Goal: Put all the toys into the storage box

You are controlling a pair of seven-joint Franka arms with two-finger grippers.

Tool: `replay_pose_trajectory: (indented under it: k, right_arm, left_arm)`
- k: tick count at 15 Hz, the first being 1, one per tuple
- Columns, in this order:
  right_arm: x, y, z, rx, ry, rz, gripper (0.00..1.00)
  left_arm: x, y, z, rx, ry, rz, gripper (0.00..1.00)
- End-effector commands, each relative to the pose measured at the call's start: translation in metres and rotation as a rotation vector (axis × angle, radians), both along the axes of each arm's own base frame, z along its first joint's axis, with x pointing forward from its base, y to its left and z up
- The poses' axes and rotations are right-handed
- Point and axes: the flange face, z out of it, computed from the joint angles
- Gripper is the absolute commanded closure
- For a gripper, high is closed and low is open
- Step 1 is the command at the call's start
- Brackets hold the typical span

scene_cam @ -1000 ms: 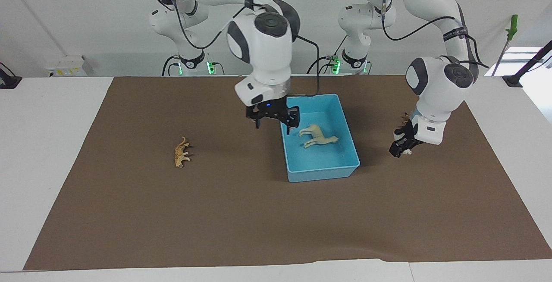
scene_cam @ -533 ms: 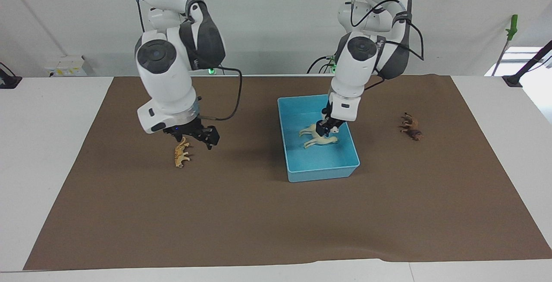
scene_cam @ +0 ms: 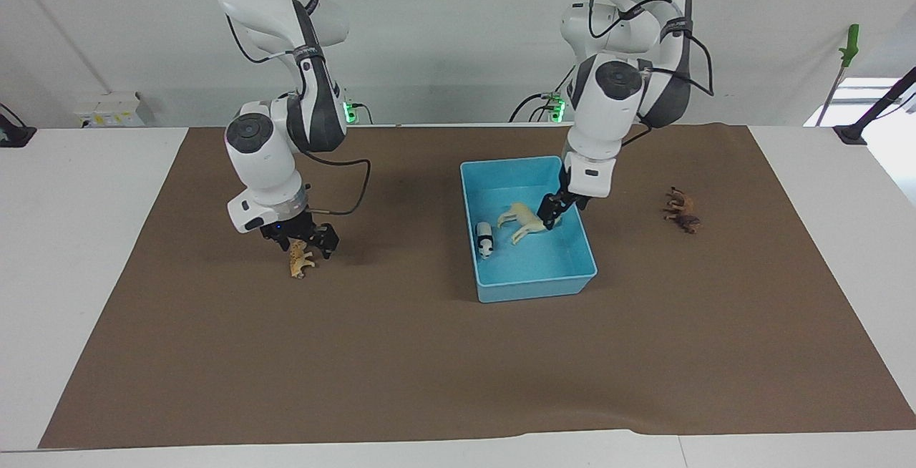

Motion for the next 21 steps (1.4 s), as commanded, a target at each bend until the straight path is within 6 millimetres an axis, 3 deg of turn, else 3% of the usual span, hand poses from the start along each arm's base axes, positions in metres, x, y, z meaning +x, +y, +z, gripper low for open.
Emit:
replay_pose_trajectory:
  k: [1, 4, 8, 13, 15, 16, 17, 18, 21]
  right_arm:
    - [-0.015, -0.026, -0.001, 0.001, -0.02, 0.108, 0.0]
    - [-0.011, -0.035, -0.014, -0.002, -0.066, 0.143, 0.0]
    - [-0.013, -0.02, -0.03, 0.001, -0.046, 0.128, 0.0]
    - [-0.005, -0.025, -0.045, -0.003, -0.084, 0.148, 0.01]
    - [-0.006, -0.024, -0.046, -0.001, -0.083, 0.14, 0.17]
    - [-0.006, -0.024, -0.046, -0.003, -0.083, 0.146, 0.43]
    - [-0.006, -0.024, -0.045, -0.003, -0.083, 0.149, 0.88]
    - [-0.005, -0.024, -0.046, -0.003, -0.08, 0.148, 1.0]
    - [-0.004, -0.023, -0.044, -0.006, -0.066, 0.17, 1.0]
  left_arm:
    - [0.024, 0.114, 0.002, 0.024, -0.031, -0.157, 0.0]
    - [0.03, 0.201, -0.009, 0.053, -0.044, -0.334, 0.0]
    - [0.01, 0.266, -0.066, 0.09, -0.07, -0.502, 0.0]
    - [-0.02, 0.28, -0.102, 0.078, -0.033, -0.486, 0.0]
    - [-0.03, 0.289, -0.112, 0.072, -0.017, -0.467, 0.0]
    - [-0.031, 0.291, -0.114, 0.076, -0.024, -0.458, 0.0]
    - [-0.036, 0.29, -0.12, 0.077, -0.027, -0.452, 0.0]
    - [-0.038, 0.29, -0.124, 0.079, -0.034, -0.441, 0.0]
    - [-0.041, 0.289, -0.128, 0.077, -0.029, -0.433, 0.0]
